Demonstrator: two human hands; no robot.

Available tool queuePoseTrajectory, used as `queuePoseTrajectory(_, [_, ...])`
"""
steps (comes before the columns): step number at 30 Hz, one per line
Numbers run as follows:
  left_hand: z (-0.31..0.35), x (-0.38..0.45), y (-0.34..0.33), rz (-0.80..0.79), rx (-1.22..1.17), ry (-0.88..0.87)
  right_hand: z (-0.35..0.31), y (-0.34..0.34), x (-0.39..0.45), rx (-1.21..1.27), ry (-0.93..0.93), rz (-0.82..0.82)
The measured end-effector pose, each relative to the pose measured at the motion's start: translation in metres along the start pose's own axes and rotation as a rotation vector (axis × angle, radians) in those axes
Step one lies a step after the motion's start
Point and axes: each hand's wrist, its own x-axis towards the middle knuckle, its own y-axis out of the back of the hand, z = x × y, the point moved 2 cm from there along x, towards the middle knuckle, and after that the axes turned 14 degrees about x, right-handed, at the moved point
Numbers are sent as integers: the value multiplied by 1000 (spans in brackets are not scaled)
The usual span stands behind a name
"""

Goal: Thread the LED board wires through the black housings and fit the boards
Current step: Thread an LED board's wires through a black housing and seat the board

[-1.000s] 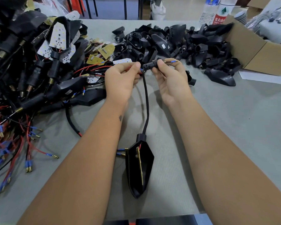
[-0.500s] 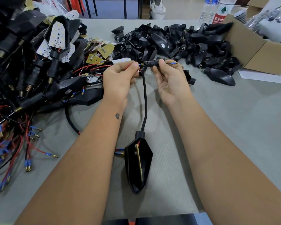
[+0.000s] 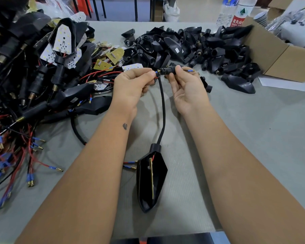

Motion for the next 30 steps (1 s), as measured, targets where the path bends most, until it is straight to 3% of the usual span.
queuePoseTrajectory(11, [-1, 1, -1, 109, 32, 5, 1, -1, 1, -36, -20, -54])
queuePoseTrajectory(18, [-4, 1, 0, 159, 139, -74, 0, 0, 2, -227, 83, -105])
queuePoseTrajectory(30, [-5, 5, -1, 23, 377, -145, -4, -2, 0, -203, 84, -169])
